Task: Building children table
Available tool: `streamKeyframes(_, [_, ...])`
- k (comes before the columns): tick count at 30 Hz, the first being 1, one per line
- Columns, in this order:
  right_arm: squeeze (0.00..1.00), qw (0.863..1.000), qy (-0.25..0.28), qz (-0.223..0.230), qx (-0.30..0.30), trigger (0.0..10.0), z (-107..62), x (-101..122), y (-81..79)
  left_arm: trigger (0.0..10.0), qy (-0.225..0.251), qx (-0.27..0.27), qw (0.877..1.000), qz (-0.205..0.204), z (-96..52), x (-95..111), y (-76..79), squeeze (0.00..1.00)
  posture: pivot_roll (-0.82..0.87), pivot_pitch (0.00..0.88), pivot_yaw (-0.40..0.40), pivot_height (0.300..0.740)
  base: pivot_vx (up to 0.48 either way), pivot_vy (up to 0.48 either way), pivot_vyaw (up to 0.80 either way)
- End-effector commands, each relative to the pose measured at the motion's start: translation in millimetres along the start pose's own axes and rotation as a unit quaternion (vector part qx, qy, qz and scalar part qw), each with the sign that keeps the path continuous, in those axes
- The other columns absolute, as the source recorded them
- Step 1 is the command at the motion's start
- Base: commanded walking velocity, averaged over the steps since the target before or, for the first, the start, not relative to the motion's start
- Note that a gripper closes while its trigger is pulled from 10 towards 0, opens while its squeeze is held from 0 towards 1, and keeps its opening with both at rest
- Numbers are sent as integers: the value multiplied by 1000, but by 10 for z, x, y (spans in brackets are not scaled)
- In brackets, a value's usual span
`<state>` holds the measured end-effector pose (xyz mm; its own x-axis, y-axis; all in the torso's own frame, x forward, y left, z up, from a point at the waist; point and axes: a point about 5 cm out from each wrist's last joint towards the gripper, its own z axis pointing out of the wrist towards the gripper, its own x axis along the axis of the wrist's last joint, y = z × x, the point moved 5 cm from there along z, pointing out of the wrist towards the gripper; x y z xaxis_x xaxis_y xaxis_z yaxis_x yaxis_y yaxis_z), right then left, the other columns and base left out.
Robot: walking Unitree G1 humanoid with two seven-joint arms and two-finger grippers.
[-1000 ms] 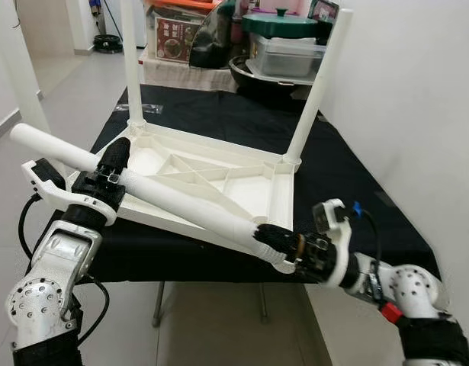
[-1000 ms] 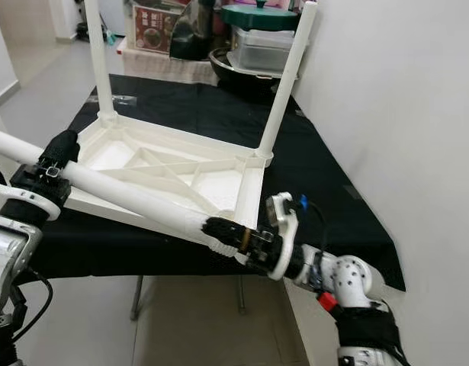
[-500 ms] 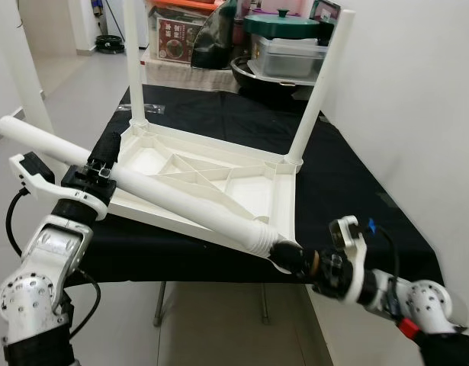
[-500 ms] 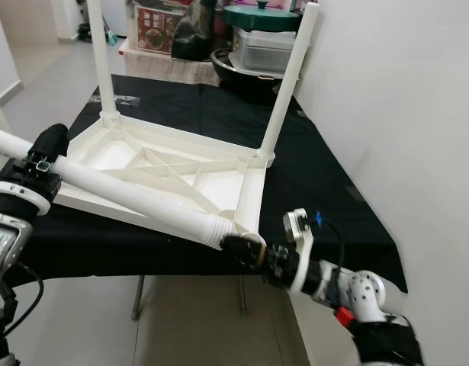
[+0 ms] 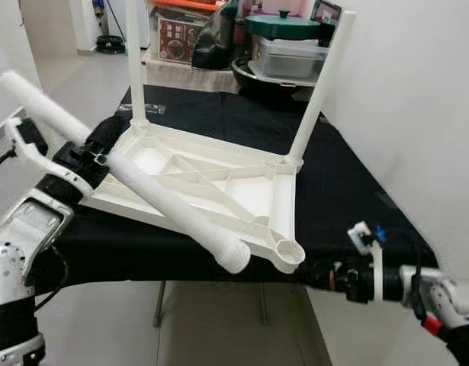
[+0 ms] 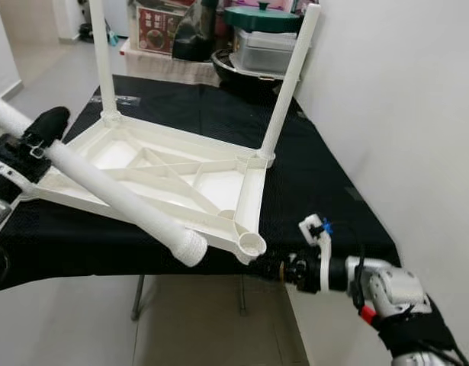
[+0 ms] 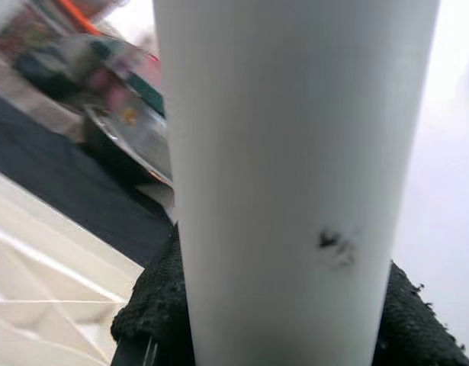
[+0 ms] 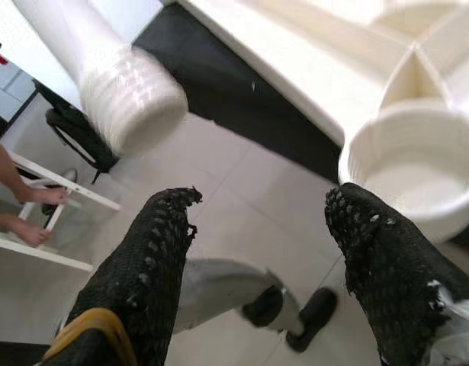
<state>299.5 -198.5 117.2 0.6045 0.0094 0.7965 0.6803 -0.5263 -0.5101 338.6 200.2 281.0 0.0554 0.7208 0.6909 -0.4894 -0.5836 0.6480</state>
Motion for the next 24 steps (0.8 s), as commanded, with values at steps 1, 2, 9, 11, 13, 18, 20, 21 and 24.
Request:
streamKeyframes(1, [0,999,32,-42,-2,10000,-41,245,-12,10000,-44,-41,998,17,58,-96,113,0,97,45,-116,740,0,0,0])
streamKeyframes(2, [0,997,47,-62,12,10000,-12,371,-79,10000,-63,-66,996,24,78,-137,178,0,99,44,-113,740,0,0,0])
streamKeyframes(9, [0,978,83,-148,121,10000,234,740,-565,10000,-147,-168,974,48,205,-410,447,0,100,35,-108,740,0,0,0])
streamKeyframes(11, [0,974,79,-162,139,10000,291,762,-637,10000,-160,-187,968,46,234,-468,488,0,103,35,-103,740,0,0,0])
streamKeyframes(13, [0,969,75,-173,159,10000,347,794,-725,10000,-171,-204,963,44,265,-524,527,0,102,33,-99,740,0,0,0])
streamKeyframes(18, [0,958,65,-199,197,10000,468,843,-904,10000,-197,-237,950,44,332,-657,583,0,101,28,-93,740,0,0,0])
streamKeyframes(20, [0,953,61,-208,213,10000,534,857,-973,10000,-210,-253,943,51,360,-720,605,0,102,25,-94,740,0,0,0])
streamKeyframes(21, [0,952,58,-207,218,10000,558,859,-996,10000,-211,-256,942,51,376,-732,617,0,102,23,-93,740,0,0,0])
streamKeyframes(24, [0,950,53,-204,231,10000,594,863,-1052,10000,-213,-263,939,55,404,-748,642,0,99,27,-91,740,0,0,0])
